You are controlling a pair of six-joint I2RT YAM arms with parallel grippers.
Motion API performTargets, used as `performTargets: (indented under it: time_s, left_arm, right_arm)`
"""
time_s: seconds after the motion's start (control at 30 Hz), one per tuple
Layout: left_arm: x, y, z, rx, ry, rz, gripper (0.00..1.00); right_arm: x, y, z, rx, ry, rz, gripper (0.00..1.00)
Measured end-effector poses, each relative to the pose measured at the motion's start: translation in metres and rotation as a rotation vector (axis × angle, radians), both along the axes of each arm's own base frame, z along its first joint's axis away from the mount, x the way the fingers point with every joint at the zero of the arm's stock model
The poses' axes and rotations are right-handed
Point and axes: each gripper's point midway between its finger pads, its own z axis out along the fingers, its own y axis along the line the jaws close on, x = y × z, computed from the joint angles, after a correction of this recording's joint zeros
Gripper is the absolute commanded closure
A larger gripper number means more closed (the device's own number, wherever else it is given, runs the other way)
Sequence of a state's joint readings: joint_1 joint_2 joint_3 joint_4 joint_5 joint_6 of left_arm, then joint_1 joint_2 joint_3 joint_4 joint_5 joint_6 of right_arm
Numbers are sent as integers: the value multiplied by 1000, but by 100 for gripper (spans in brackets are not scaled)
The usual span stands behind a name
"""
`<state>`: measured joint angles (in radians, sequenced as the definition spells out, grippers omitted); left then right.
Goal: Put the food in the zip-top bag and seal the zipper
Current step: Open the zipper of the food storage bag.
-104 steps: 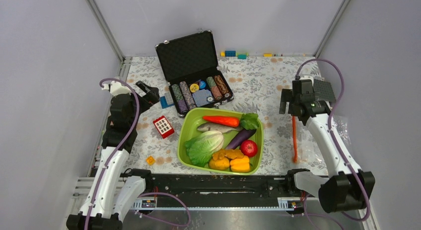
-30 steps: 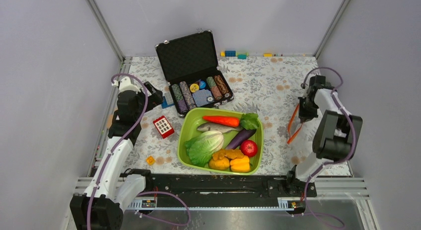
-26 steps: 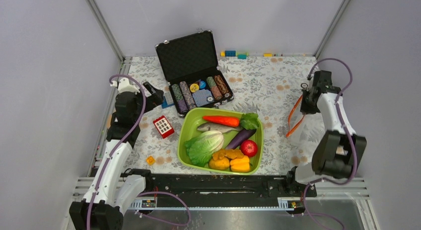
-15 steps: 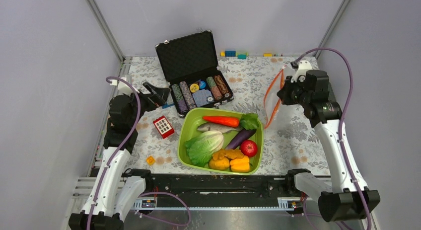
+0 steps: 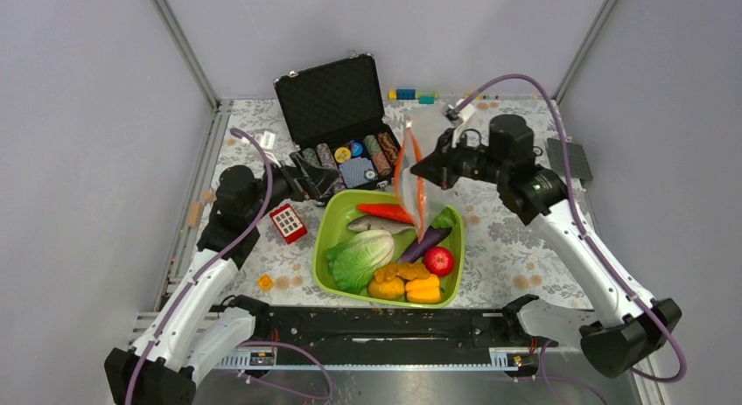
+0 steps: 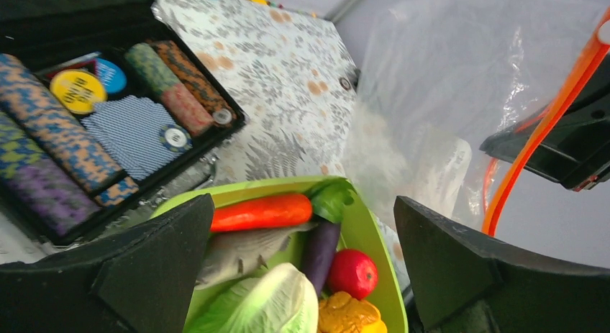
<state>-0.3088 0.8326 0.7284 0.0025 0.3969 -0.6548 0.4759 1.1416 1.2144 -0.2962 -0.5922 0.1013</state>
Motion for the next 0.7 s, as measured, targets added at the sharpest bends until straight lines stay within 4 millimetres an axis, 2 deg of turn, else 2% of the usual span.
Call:
performTargets:
  time_s: [0.17, 0.3, 0.5, 0.7]
  left_arm:
    - [-9, -27, -2, 7, 21, -89, 1]
    - [-14, -41, 4, 9, 16, -131, 1]
    - [-15, -46, 1, 13, 28, -140, 1]
    - [-22, -32, 7, 27, 20, -86, 1]
  right_arm:
    - [-24, 47, -2, -5, 4, 151, 100]
    - [-33, 73, -8, -22, 7, 201, 100]
    - [-25, 85, -16, -84, -24, 127, 100]
    - [-6, 77, -10, -125, -68, 1, 100]
